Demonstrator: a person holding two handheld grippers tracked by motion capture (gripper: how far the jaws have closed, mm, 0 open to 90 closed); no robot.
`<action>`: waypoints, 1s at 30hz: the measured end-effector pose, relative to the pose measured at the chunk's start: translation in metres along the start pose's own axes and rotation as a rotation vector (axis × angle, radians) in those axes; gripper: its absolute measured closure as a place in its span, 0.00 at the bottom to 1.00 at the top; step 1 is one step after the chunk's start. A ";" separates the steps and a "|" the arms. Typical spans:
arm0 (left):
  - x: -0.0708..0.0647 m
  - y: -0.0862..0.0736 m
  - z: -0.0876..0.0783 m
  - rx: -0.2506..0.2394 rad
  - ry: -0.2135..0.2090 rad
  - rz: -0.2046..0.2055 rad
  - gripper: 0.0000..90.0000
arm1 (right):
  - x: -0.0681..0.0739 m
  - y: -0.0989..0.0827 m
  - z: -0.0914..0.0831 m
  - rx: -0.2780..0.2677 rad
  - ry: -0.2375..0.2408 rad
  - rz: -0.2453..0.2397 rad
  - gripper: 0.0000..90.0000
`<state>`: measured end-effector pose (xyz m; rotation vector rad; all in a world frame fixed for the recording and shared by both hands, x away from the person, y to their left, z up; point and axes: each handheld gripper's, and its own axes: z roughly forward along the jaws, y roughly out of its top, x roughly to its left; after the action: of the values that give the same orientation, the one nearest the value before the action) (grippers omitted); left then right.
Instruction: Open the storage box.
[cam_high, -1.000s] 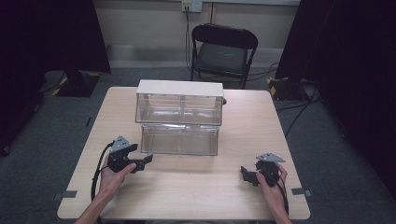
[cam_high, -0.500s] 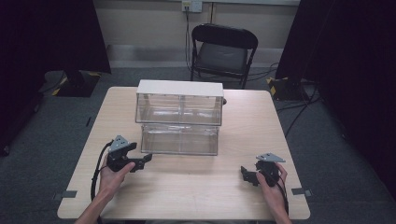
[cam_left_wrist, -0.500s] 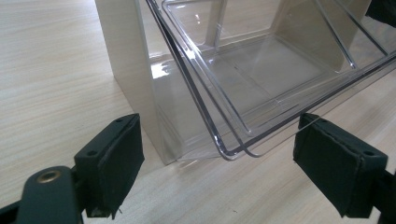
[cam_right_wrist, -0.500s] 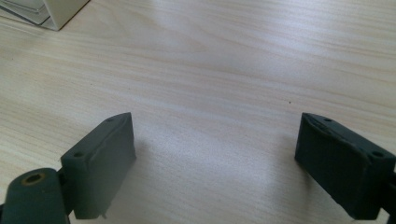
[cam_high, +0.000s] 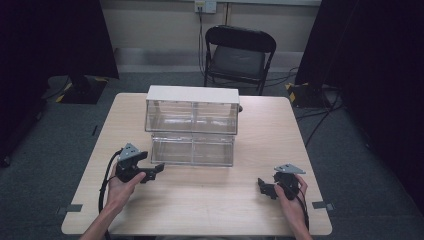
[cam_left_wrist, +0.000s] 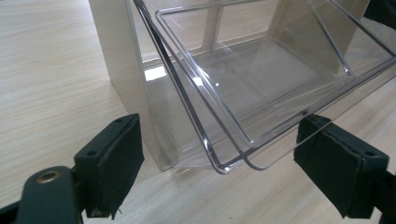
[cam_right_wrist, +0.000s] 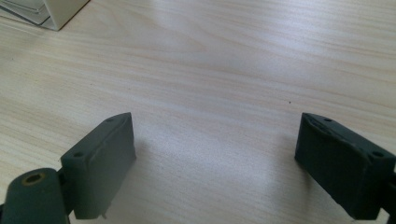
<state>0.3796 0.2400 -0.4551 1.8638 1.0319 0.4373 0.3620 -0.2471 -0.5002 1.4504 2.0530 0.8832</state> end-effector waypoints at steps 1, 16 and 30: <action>0.000 0.000 0.000 0.003 0.003 0.002 0.17 | 0.000 0.000 0.000 0.000 0.000 0.000 0.13; 0.000 0.009 -0.002 0.006 0.005 0.015 0.17 | 0.000 0.000 0.000 0.000 0.000 0.000 0.13; -0.002 0.012 0.005 0.011 0.008 0.012 0.17 | 0.000 0.000 0.000 0.000 0.000 0.000 0.13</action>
<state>0.3874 0.2330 -0.4466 1.8802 1.0306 0.4472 0.3620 -0.2471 -0.5002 1.4511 2.0531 0.8831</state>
